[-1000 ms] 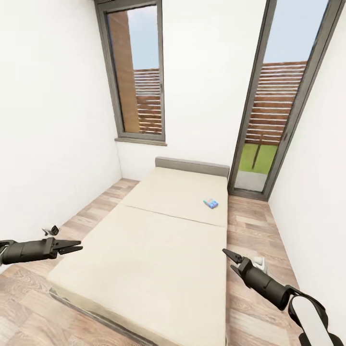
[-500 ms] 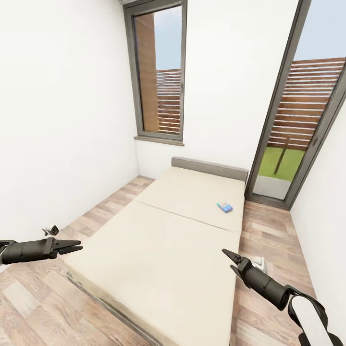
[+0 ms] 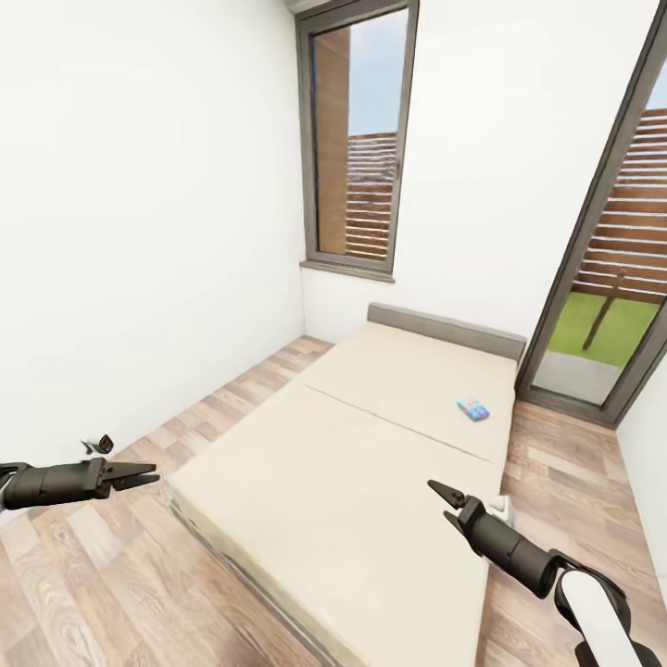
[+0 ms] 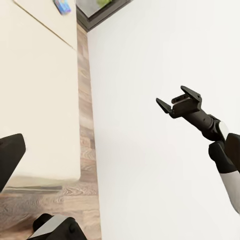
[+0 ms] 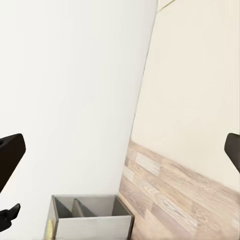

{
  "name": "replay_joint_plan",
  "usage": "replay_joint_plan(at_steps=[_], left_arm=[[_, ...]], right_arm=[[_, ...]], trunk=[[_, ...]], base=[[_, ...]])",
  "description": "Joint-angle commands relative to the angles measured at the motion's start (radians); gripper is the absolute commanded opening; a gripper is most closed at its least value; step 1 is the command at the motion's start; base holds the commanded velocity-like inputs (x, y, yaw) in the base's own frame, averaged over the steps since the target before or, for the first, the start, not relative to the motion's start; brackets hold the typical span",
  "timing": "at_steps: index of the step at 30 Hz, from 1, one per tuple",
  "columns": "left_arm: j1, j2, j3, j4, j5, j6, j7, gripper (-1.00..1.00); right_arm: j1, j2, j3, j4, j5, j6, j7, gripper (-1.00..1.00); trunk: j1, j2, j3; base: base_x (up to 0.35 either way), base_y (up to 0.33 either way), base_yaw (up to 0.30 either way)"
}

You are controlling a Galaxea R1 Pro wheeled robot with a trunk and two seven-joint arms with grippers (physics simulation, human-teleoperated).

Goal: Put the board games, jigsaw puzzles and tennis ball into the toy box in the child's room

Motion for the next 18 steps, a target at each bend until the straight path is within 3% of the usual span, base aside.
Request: replay_joint_plan(at_steps=[1,18], left_arm=[[-0.002,0.001,-0.005,0.001,0.004,0.011,-0.003,1.00],[-0.002,0.000,-0.005,0.001,0.005,0.011,-0.003,1.00]], right_arm=[[-0.001,0.000,-0.002,0.000,0.005,0.005,0.006,1.00],[-0.001,0.000,0.000,0.000,0.005,0.005,0.006,1.00]], trunk=[[0.001,-0.002,-0.002],[0.001,-0.002,-0.002]], base=[[-0.086,0.000,0.285],[-0.028,0.000,0.285]])
